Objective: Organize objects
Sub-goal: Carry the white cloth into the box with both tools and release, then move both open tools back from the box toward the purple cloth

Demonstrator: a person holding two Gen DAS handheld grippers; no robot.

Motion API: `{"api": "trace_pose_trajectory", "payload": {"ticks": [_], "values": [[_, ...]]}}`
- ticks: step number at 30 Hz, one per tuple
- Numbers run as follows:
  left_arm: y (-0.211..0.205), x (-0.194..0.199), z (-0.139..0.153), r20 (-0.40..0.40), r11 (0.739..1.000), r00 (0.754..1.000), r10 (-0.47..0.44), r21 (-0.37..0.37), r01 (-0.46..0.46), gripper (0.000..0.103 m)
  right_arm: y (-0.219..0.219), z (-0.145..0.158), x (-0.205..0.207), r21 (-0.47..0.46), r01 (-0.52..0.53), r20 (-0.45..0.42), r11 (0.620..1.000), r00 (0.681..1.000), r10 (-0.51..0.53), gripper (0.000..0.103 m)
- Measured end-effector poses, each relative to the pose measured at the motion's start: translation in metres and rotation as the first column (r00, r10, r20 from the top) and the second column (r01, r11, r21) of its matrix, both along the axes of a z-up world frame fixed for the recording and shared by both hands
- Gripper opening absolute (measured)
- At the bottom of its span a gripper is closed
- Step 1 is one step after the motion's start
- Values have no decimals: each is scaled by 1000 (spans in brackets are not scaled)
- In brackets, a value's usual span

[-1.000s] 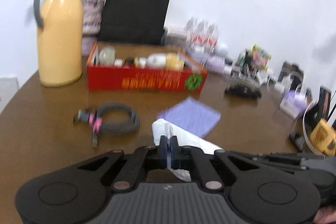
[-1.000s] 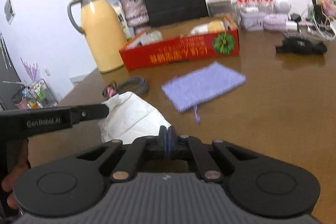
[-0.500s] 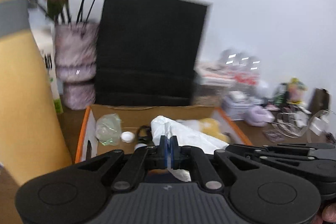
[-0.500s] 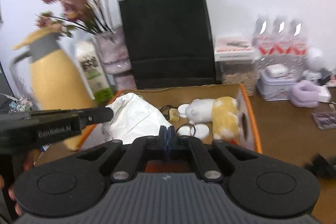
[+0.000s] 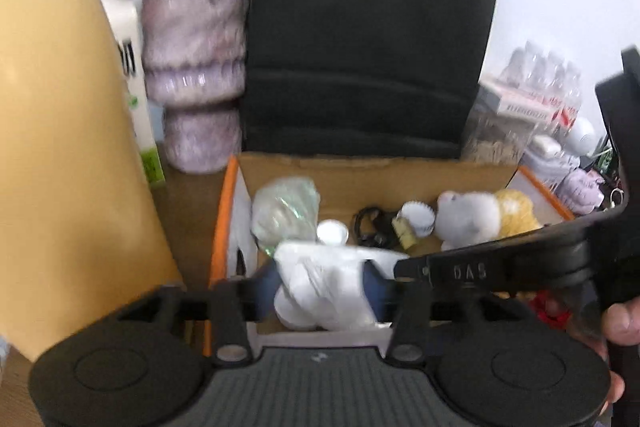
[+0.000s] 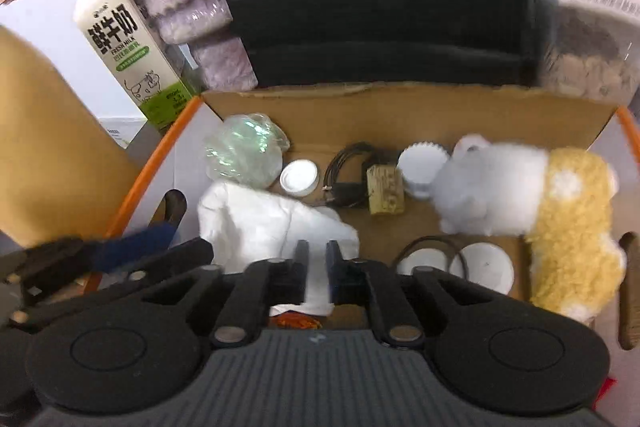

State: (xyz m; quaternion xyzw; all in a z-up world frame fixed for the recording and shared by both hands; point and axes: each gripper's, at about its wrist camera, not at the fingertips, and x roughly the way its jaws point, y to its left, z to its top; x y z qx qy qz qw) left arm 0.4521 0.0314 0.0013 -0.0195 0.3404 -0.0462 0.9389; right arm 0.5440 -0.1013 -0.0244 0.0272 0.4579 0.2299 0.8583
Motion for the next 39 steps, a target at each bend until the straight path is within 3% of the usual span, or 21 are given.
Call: {"api": "trace_pose_trajectory", "payload": {"ticks": [2, 6, 9, 12, 19, 23, 27, 29, 34, 39], "values": [[-1, -10, 16, 23, 1000, 1000, -7, -1, 7, 50, -5, 12, -10, -37, 23, 59, 999, 998, -20, 43], [-6, -36, 45, 57, 1000, 998, 10, 8, -11, 55, -24, 42, -36, -81, 50, 134, 995, 990, -38, 46], [-15, -75, 63, 103, 999, 995, -7, 46, 3, 67, -41, 66, -76, -110, 69, 218, 992, 975, -43, 62], [-22, -136, 79, 159, 997, 985, -64, 45, 58, 79, -58, 84, -138, -138, 79, 329, 987, 944, -29, 78], [-33, -304, 75, 259, 993, 961, -98, -33, 110, 91, -108, 91, -322, -104, 36, 499, 994, 867, 21, 101], [-41, -382, 53, 248, 990, 959, -140, 13, 141, 94, -134, 77, -418, -56, 58, 519, 997, 855, -21, 103], [-40, -432, 32, 153, 986, 975, -164, 65, 155, 95, -154, 58, -482, -51, 73, 430, 996, 902, -44, 103], [-34, -443, 29, 146, 990, 980, -139, 57, 132, 95, -164, 55, -502, -75, 83, 408, 994, 912, -46, 103], [-30, -438, 29, 158, 997, 984, -81, 25, 78, 96, -170, 59, -513, -73, 123, 434, 990, 898, -79, 103], [-42, -419, 14, 120, 988, 981, -153, 17, 152, 94, -164, 46, -487, -67, 117, 461, 991, 885, -73, 103]]}}
